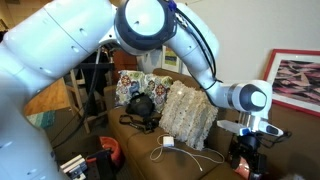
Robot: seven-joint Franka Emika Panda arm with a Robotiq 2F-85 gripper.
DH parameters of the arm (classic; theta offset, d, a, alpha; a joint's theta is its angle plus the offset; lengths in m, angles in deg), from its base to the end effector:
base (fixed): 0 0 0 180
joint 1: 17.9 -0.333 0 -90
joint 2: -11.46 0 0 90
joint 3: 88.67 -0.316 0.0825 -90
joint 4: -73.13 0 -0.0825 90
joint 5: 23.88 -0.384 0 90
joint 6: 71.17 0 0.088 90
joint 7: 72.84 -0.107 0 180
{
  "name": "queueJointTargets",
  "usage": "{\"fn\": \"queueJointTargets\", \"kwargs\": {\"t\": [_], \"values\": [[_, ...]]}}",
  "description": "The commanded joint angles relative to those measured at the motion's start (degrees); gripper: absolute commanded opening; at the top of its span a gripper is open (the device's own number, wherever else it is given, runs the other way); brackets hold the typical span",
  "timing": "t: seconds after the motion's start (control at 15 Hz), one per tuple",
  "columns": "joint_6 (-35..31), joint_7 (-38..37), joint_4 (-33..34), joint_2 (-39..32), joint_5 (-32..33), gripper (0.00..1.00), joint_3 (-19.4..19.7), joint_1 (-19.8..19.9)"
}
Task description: Move the brown bag to the left
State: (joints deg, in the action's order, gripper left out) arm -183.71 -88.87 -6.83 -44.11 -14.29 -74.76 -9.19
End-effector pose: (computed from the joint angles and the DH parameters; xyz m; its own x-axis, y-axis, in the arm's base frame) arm 0.6337 -0.2483 0.1113 0.8017 -0.5252 -0.2855 -0.3951 -0.8240 0.4062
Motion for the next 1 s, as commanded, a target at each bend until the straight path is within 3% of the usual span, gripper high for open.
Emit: {"fn": "queueJointTargets", "kwargs": {"t": [0.0,0.93], "values": [[4.8,1.7,3.3,-1.5,-1.4,1.0,-0.6,1.0],[3.5,0.2,1.5,-0.2,0.2,1.0,-0.2,-0.8]]}}
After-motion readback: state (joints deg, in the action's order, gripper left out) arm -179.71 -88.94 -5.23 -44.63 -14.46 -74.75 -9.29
